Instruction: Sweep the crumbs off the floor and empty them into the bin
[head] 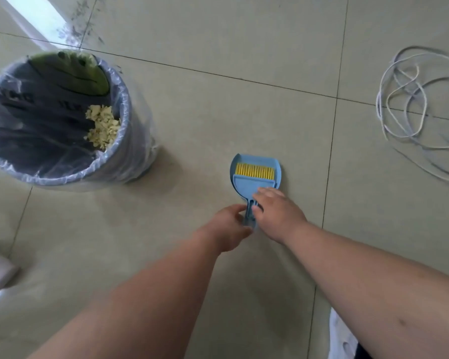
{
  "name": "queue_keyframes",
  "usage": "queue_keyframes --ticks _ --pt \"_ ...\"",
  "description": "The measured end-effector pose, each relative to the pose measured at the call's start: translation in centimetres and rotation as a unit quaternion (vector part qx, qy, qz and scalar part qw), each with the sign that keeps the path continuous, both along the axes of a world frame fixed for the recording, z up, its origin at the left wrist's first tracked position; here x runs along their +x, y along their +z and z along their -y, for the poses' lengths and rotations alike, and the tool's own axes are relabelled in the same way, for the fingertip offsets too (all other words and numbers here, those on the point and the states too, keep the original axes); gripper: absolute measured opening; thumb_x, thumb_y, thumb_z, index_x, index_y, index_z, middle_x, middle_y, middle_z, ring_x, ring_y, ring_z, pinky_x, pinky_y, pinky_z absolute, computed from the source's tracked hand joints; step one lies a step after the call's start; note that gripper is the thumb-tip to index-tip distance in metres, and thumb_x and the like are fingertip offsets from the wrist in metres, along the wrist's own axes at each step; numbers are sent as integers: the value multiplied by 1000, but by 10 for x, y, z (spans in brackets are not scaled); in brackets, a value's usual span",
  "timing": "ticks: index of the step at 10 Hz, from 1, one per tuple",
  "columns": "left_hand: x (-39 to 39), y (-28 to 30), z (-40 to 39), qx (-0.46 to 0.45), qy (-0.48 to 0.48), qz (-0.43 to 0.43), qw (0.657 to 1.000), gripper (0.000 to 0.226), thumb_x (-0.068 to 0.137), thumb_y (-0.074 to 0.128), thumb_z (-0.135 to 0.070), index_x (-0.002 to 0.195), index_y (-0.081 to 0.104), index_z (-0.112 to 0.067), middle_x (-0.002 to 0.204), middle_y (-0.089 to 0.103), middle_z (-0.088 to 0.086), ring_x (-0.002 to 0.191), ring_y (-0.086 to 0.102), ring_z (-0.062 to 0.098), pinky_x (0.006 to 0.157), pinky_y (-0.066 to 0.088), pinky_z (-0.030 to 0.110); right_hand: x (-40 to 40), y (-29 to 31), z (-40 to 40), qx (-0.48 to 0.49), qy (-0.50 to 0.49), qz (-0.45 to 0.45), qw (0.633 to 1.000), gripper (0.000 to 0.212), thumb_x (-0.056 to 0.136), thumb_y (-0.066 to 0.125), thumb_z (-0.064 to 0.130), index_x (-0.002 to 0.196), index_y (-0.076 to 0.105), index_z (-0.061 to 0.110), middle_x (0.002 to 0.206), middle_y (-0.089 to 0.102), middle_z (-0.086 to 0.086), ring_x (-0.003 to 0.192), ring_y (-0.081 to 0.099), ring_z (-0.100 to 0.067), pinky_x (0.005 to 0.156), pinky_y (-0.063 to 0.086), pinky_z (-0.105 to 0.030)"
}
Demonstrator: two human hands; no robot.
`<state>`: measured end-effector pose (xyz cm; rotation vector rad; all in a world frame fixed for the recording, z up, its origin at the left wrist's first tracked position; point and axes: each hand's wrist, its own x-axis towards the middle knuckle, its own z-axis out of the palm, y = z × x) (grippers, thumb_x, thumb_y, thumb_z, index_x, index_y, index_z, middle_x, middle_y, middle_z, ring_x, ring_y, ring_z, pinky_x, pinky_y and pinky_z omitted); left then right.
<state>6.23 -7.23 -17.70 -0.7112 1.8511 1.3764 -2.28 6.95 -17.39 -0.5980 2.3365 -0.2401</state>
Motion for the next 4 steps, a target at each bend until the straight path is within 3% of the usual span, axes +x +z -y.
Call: queue_keyframes --ticks 1,2,3,4 --pt "-11 14 15 -64 -39 17 997 86 86 84 -25 160 41 -17 150 55 10 128 62 28 105 53 38 -14 9 5 2 5 -13 1000 33 98 42 35 107 68 16 126 64 -4 127 51 -26 104 45 -41" --pt "-25 60 35 -116 -19 -36 992 83 85 84 -27 158 45 -27 150 57 5 131 60 23 104 50 31 -29 51 10 -19 -15 -17 1000 34 97 44 34 107 70 15 120 68 -3 120 55 -26 100 47 -41" --pt "-46 129 55 -142 -18 -124 982 86 81 88 -31 157 47 -36 151 57 -6 138 54 13 109 41 22 -48 110 17 -79 -33 -32 996 37 98 54 30 129 66 14 132 66 -7 128 52 -28 108 43 -42" --pt "-78 220 69 -152 -4 -213 965 94 79 91 -35 159 43 -36 158 48 -13 140 40 -6 109 24 8 -71 194 28 -170 -71 -74 980 48 97 60 30 143 56 16 144 59 -2 136 46 -22 116 33 -31"
